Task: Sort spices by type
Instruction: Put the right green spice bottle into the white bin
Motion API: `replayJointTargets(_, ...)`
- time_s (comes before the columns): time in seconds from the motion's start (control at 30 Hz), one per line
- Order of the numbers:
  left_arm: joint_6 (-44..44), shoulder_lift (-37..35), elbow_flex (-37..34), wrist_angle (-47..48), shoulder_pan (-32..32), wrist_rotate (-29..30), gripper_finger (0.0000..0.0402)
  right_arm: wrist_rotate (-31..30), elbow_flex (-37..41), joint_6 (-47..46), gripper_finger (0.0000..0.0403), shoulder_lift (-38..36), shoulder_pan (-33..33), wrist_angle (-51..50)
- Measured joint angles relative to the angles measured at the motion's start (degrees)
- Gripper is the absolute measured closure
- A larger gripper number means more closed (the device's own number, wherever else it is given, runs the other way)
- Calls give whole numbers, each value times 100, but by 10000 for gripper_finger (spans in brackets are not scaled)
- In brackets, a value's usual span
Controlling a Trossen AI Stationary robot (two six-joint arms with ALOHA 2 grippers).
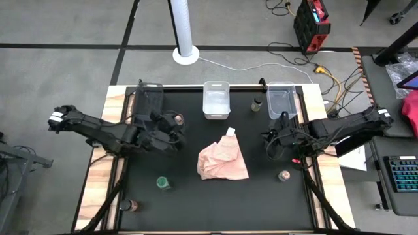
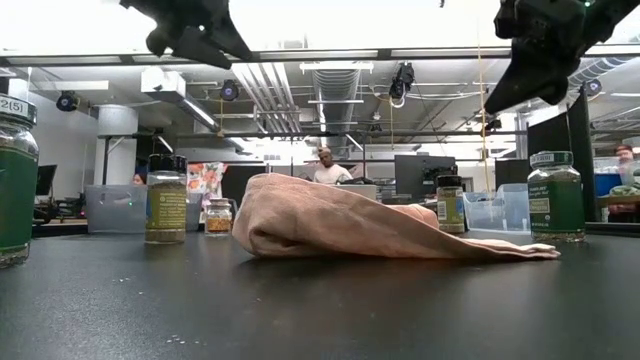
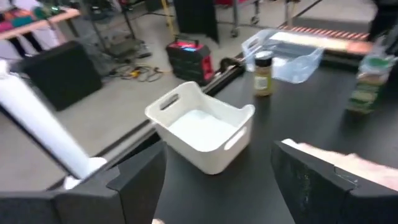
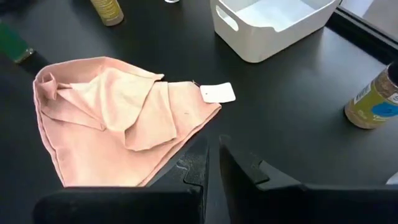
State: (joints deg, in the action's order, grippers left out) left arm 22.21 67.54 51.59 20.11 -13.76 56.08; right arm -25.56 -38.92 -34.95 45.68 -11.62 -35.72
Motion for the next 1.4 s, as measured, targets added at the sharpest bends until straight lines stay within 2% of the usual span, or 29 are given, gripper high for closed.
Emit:
replayJointTargets(0.17, 11, 277, 502, 792, 9, 465, 132, 1, -9, 718, 374, -16, 0, 26)
replayJointTargets(0.27, 231, 373, 677, 1251, 9, 461, 132, 3, -9, 926, 374, -8, 0, 59)
replayJointTargets(0.43, 643, 425, 714, 1487, 11, 458, 132, 2, -9, 871, 374, 25, 0, 49)
replayJointTargets(0.57, 991, 423, 687, 1580, 11, 429, 132, 4, -9, 860, 374, 25, 0, 52)
replayJointTargets(0.73, 895, 366, 689, 1900, 11, 31, 132, -30, -9, 917, 374, 27, 2, 144)
replayJointTargets(0.83, 875, 365, 744, 1905, 11, -147, 132, -447, -9, 954, 374, 17, 2, 326)
replayJointTargets(0.9, 873, 363, 827, 1901, 9, -147, 132, -509, -9, 893, 374, 18, 25, 427)
replayJointTargets(0.97, 868, 363, 928, 1908, 11, -147, 132, -415, -12, 829, 373, 21, 84, 577)
replayJointTargets(1.0, 864, 363, 995, 1952, 10, -145, 132, -176, -41, 766, 372, 21, 111, 573)
replayJointTargets(1.1, 836, 361, 1206, 2144, 9, -112, 132, 368, -211, 753, 357, 73, 151, 615)
replayJointTargets(1.2, 796, 361, 1382, 2433, 9, -114, 132, 442, -411, 941, 331, 141, 151, 540)
replayJointTargets(1.27, 796, 357, 1475, 2576, 9, -108, 132, 500, -594, 970, 304, 231, 171, 144)
replayJointTargets(1.33, 800, 357, 1521, 2683, 9, -110, 132, 516, -882, 592, 271, 366, 283, -510)
replayJointTargets(1.4, 800, 357, 1540, 2755, -6, -115, 132, 501, -1230, -302, 232, 557, 451, -1352)
